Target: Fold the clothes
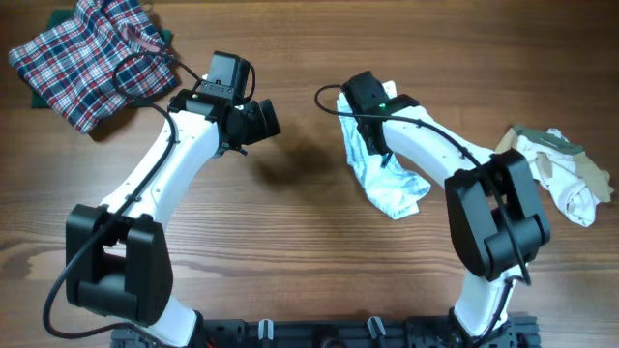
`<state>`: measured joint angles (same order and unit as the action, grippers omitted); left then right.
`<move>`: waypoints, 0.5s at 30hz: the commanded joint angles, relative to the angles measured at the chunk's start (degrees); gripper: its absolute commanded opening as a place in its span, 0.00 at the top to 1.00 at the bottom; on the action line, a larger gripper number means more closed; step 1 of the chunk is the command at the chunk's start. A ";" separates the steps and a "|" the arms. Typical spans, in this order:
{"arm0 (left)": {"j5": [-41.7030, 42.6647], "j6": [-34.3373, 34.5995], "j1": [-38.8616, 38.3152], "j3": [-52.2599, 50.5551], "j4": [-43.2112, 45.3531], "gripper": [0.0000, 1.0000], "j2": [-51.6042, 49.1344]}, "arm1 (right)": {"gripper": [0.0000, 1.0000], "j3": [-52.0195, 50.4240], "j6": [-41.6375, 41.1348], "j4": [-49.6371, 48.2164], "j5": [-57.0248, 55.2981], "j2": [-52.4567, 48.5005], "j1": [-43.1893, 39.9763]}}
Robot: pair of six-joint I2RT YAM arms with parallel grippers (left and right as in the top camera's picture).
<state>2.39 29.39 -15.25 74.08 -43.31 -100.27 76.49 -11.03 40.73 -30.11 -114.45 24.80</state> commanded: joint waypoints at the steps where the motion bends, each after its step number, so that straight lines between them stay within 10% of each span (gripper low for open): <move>1: -0.59 -0.70 0.31 -0.15 -0.02 0.00 0.94 | 0.54 1.75 -2.10 0.48 -2.05 3.98 -0.02; 4: -0.59 -0.70 0.31 -0.15 -0.02 0.00 0.94 | 0.36 1.75 -2.08 1.97 -2.08 5.46 -0.02; 7: -0.59 -0.70 0.31 -0.15 -0.02 0.00 0.94 | 0.37 1.95 -4.76 4.61 -0.70 7.28 -0.02; 11: -0.59 -0.68 0.31 -0.15 0.09 0.00 0.94 | 0.83 2.05 0.76 6.25 25.75 9.90 -0.02; 15: -0.59 -0.70 0.31 -0.15 -0.09 0.00 0.94 | 0.96 1.31 1.81 8.68 30.03 9.81 -0.02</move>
<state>2.39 29.39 -15.25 74.08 -43.31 -100.29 77.41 -11.05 48.07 -8.73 -106.00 24.73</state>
